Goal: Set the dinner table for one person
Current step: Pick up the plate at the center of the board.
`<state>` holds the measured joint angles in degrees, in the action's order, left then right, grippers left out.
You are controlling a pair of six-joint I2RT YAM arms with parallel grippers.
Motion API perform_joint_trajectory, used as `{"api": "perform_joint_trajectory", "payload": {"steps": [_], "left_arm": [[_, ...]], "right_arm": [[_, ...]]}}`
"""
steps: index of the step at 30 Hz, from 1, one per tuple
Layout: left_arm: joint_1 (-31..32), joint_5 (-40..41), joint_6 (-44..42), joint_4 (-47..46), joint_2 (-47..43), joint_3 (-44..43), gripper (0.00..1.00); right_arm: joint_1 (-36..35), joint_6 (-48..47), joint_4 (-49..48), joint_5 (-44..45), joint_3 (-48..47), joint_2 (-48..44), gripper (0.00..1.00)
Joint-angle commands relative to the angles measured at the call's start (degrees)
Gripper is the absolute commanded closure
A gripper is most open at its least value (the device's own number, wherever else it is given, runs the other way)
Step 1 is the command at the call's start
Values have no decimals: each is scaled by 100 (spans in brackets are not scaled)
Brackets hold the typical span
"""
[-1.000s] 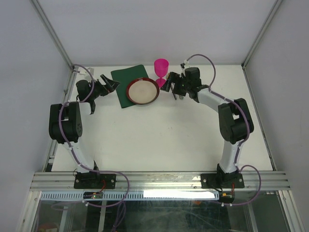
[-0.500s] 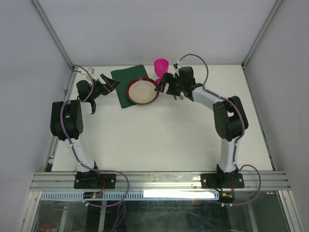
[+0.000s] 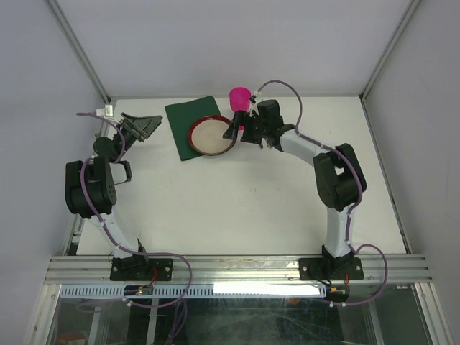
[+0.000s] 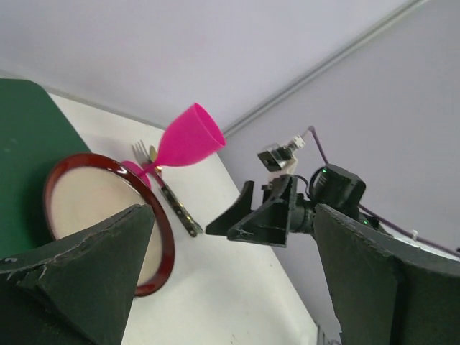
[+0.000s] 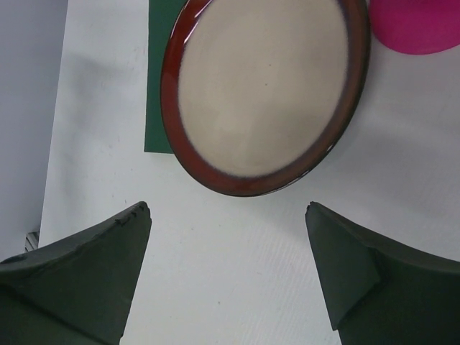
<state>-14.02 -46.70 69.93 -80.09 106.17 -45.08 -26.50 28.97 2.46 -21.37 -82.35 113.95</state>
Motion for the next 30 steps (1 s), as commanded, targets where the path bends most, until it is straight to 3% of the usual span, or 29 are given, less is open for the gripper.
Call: {"api": "perform_joint_trajectory", "payload": {"steps": [1, 5, 8, 17, 26, 30], "left_arm": [[42, -462, 548, -1457, -340, 73, 1], [37, 27, -43, -1610, -970, 599, 1], [47, -146, -8, -1768, -1269, 638, 1], [161, -850, 318, -1956, -1258, 146, 1], [178, -929, 429, -1905, -1046, -33, 1], [193, -1074, -43, -1121, -1059, -169, 1]], "right_arm": [[-289, -106, -230, 124, -208, -298, 8], [-364, -133, -118, 203, -302, -293, 7], [-368, -174, -57, 267, -324, -303, 7], [-371, -366, 110, 381, -385, -382, 5], [-335, -354, 389, 766, -516, -338, 3], [-321, -635, 506, 835, -577, -282, 1]]}}
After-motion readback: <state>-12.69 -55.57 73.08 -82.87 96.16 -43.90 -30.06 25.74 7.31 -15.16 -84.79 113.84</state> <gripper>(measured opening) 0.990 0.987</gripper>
